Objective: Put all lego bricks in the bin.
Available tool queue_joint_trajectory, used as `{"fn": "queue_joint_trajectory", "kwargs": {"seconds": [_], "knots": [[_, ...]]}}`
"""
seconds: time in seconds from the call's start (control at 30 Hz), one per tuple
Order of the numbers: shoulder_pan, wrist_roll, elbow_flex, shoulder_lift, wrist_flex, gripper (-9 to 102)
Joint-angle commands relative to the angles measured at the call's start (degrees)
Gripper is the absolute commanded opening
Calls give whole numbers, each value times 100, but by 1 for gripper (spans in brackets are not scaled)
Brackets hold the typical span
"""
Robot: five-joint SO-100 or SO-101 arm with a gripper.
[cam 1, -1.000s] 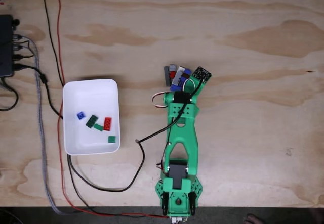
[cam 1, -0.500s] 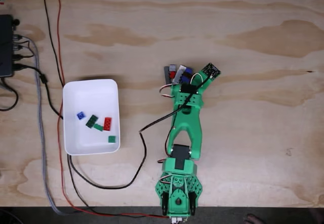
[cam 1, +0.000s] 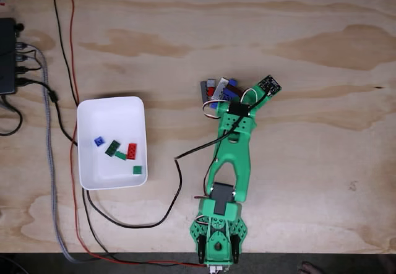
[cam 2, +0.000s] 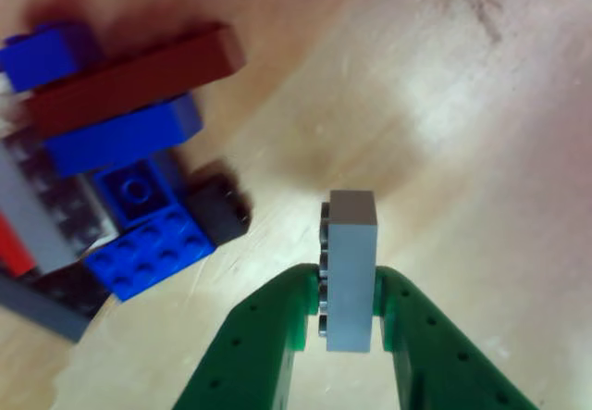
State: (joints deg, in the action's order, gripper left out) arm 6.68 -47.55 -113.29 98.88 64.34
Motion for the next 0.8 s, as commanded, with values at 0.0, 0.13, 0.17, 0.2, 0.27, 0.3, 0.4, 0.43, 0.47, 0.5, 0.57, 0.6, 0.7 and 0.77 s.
{"fn": "queue_joint_trajectory", "kwargs": {"seconds": [0.0,0.13,0.17,0.2,0.27,0.3,0.4,0.43,0.47,0.5,0.57,0.6,0.7,0.77], "knots": [[-1749,1011,791,2856,1248,0],[-4368,2250,2329,1960,2540,0],[-4843,2408,2531,1529,2593,0],[-5238,2514,2689,1063,2584,0],[-5845,2522,2874,264,2338,0],[-6091,2540,3006,-97,2215,1],[-6750,2487,3287,-879,2039,5],[-6855,2487,3366,-1072,2039,9],[-6891,2479,3384,-1195,1978,16],[-6829,2487,3384,-1266,1916,19],[-6609,2479,3349,-1169,1846,29],[-6442,2479,3305,-914,1828,34],[-5607,2399,3401,193,2013,33],[-4658,2092,3568,870,2285,32]]}}
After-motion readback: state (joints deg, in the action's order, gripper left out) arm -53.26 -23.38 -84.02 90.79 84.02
